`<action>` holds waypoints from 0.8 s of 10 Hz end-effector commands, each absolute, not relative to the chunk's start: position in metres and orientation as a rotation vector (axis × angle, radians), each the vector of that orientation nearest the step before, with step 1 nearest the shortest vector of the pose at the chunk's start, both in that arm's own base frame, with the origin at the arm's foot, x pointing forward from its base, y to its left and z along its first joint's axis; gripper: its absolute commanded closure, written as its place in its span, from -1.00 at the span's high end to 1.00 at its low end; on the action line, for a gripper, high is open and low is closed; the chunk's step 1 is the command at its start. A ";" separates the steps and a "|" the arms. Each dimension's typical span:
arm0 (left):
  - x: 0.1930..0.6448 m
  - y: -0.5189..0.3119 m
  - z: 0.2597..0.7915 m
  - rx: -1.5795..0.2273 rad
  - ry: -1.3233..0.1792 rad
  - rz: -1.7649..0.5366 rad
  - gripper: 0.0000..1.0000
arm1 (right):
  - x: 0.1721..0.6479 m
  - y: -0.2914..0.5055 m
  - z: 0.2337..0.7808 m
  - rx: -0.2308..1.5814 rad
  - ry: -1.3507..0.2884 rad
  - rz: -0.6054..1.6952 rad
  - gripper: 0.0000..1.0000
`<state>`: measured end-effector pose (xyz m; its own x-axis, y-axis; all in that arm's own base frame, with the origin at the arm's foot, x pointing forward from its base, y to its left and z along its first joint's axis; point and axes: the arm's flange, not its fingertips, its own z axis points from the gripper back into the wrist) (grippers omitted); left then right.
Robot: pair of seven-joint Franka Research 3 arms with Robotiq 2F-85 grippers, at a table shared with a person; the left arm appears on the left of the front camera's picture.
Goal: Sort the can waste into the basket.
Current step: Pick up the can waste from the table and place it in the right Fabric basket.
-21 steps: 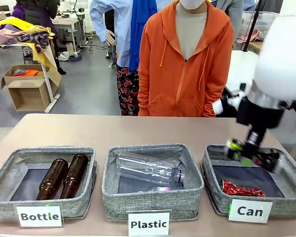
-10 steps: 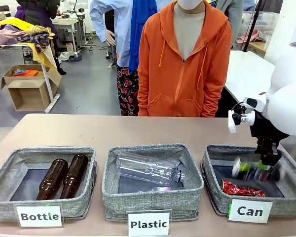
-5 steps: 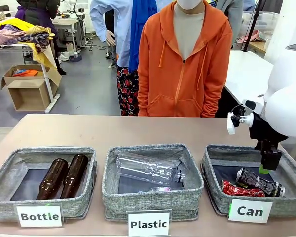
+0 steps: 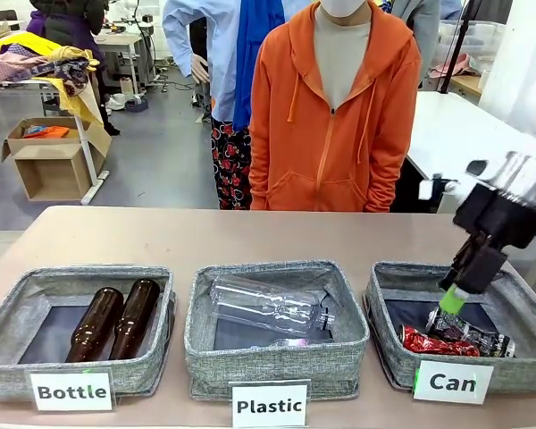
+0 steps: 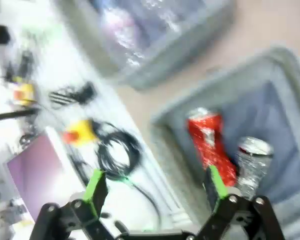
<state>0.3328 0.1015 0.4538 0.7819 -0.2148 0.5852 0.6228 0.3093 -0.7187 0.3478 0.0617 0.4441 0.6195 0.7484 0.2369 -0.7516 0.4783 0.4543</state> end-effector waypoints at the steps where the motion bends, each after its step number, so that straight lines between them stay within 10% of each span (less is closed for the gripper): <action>1: 0.331 0.101 0.457 -1.132 -0.409 -0.570 1.00 | 0.347 0.031 0.442 1.318 -0.215 0.588 1.00; 6: 0.331 0.101 0.457 -1.132 -0.409 -0.570 1.00 | 0.351 0.007 0.418 1.542 -0.210 0.347 1.00; 8: 0.331 0.101 0.457 -1.132 -0.409 -0.570 1.00 | 0.341 0.007 0.432 1.357 -0.107 0.551 1.00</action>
<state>0.3328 0.1015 0.4537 0.7820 -0.2148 0.5851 0.6227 0.3092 -0.7188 0.3459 0.0049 0.4200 0.9063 0.2354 0.3510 -0.3750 0.0651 0.9247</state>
